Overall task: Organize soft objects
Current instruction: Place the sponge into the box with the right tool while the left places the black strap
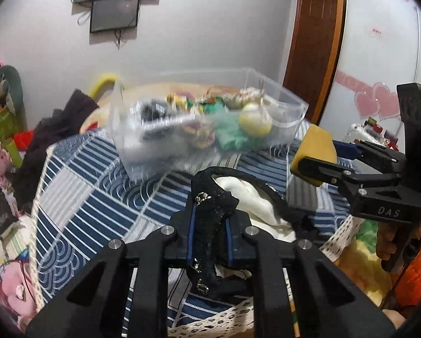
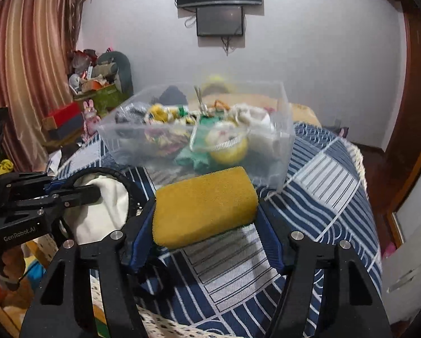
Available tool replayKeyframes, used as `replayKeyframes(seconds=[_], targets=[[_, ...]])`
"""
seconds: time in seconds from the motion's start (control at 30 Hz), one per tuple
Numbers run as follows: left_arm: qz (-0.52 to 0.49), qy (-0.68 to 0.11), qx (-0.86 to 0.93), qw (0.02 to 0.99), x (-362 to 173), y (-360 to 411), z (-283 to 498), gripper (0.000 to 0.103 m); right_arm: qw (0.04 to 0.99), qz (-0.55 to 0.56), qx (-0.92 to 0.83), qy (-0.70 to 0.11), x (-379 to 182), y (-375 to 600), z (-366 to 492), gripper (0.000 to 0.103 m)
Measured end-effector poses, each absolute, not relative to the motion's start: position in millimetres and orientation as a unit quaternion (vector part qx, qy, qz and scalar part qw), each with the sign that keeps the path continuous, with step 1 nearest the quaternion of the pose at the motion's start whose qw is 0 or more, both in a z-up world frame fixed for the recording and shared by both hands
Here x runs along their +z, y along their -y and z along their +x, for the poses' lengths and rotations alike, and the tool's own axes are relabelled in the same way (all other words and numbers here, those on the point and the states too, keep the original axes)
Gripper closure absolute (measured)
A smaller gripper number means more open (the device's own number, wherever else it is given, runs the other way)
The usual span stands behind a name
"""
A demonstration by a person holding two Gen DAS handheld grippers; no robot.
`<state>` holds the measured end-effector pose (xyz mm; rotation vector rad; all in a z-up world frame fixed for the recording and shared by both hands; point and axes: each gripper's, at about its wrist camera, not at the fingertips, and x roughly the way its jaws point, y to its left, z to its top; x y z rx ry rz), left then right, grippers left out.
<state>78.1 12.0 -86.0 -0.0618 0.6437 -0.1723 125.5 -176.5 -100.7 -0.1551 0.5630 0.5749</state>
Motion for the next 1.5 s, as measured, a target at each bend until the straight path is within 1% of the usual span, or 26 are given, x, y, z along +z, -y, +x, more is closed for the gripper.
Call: replayKeyframes(seconds=[0.37, 0.63, 0.9, 1.07, 1.4, 1.47, 1.5], targets=[[-0.033, -0.238, -0.074, 0.968, -28, -17, 71, 0.087, 0.933, -0.061, 0.285, -0.212, -62, 164, 122, 0.040], [-0.045, -0.191, -0.057, 0.979, 3, -25, 89, 0.087, 0.941, -0.051, 0.278, -0.188, -43, 159, 132, 0.040], [-0.057, -0.187, -0.035, 0.980, 4, -29, 124, 0.087, 0.944, -0.041, 0.266, -0.190, -36, 148, 162, 0.040], [-0.075, -0.206, -0.026, 0.975, -4, -36, 152, 0.087, 0.944, -0.042, 0.260, -0.197, -36, 139, 178, 0.040], [-0.068, -0.244, 0.018, 0.967, -39, -42, 186, 0.085, 0.936, -0.058, 0.242, -0.250, -64, 115, 211, 0.040], [-0.060, -0.253, 0.019, 0.965, -44, -41, 191, 0.080, 0.934, -0.065, 0.235, -0.262, -70, 113, 216, 0.040], [-0.056, -0.258, 0.018, 0.964, -46, -40, 192, 0.079, 0.933, -0.068, 0.231, -0.268, -74, 112, 217, 0.040]])
